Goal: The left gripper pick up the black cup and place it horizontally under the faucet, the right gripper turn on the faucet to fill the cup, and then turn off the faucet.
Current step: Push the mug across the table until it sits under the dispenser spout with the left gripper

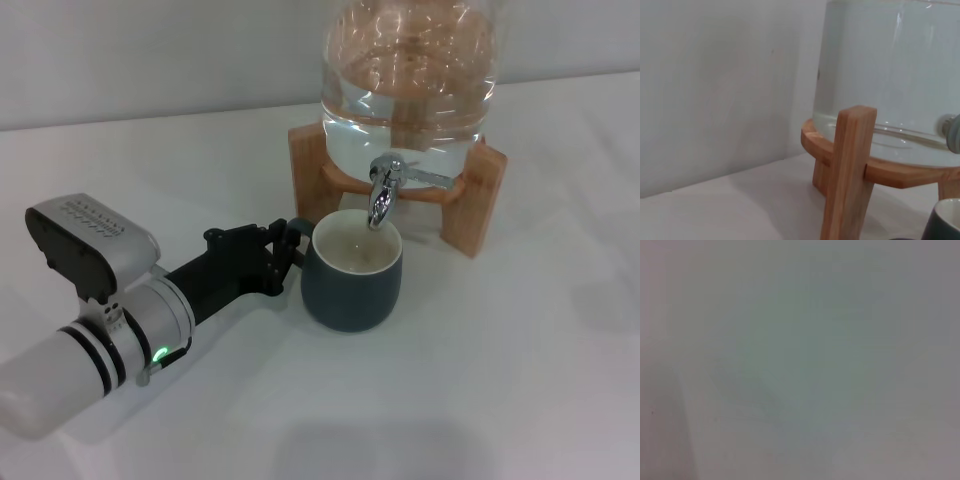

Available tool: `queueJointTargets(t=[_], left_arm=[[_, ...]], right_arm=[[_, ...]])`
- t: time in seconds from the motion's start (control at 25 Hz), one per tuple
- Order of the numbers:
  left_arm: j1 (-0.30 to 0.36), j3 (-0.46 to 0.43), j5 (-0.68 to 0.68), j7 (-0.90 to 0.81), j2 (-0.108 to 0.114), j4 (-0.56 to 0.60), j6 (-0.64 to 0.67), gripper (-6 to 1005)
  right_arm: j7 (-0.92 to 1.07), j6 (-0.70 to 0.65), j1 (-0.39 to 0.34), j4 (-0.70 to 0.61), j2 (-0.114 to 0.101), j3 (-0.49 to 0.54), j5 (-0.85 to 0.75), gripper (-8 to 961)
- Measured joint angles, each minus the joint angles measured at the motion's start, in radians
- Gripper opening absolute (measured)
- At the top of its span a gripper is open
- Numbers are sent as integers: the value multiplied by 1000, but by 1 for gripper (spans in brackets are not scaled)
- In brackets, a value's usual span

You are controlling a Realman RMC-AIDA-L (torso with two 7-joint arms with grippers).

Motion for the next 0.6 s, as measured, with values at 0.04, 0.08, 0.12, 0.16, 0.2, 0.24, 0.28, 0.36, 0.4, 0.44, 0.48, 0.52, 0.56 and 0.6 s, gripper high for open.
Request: queueJointTargets(t=[0.04, 0.08, 0.12, 0.16, 0.2, 0.24, 0.28, 0.36, 0.4, 0.44, 0.48, 0.52, 0.56, 0.6], left_arm=[[1, 0, 0, 0, 0, -1, 0, 144], [1, 0, 0, 0, 0, -1, 0, 144], [0, 0, 0, 0, 0, -1, 1, 144], [-1, 0, 0, 0, 0, -1, 3, 144], [-2, 0, 0, 0, 0, -2, 5, 144], [-4, 0, 0, 0, -1, -3, 13, 144], [-5, 0, -1, 0, -2, -3, 19, 144], [-6, 0, -1, 0, -3, -5, 28, 144], [-6, 0, -1, 0, -3, -5, 30, 144], [-6, -1, -1, 0, -3, -6, 31, 144], [-7, -2, -1, 0, -3, -6, 31, 144], [-9, -3, -1, 0, -3, -6, 31, 142], [-11, -3, -1, -1, -3, -6, 32, 141], [-14, -4, -1, -1, -3, -8, 33, 139]], right_arm=[[0, 0, 0, 0, 0, 0, 0, 854], [0, 0, 0, 0, 0, 0, 1, 854], [0, 0, 0, 0, 0, 0, 1, 854], [0, 0, 0, 0, 0, 0, 0, 854], [0, 0, 0, 0, 0, 0, 0, 854], [0, 0, 0, 0, 0, 0, 0, 854], [0, 0, 0, 0, 0, 0, -1, 854], [0, 1, 0, 0, 0, 0, -1, 854], [0, 2, 0, 0, 1, 0, -1, 854], [0, 3, 0, 0, 1, 0, -1, 854], [0, 3, -1, 0, 1, 0, -2, 854], [0, 4, -1, 0, 1, 0, -2, 854], [0, 4, -1, 0, 1, 0, -2, 854], [0, 4, -1, 0, 1, 0, -2, 854]])
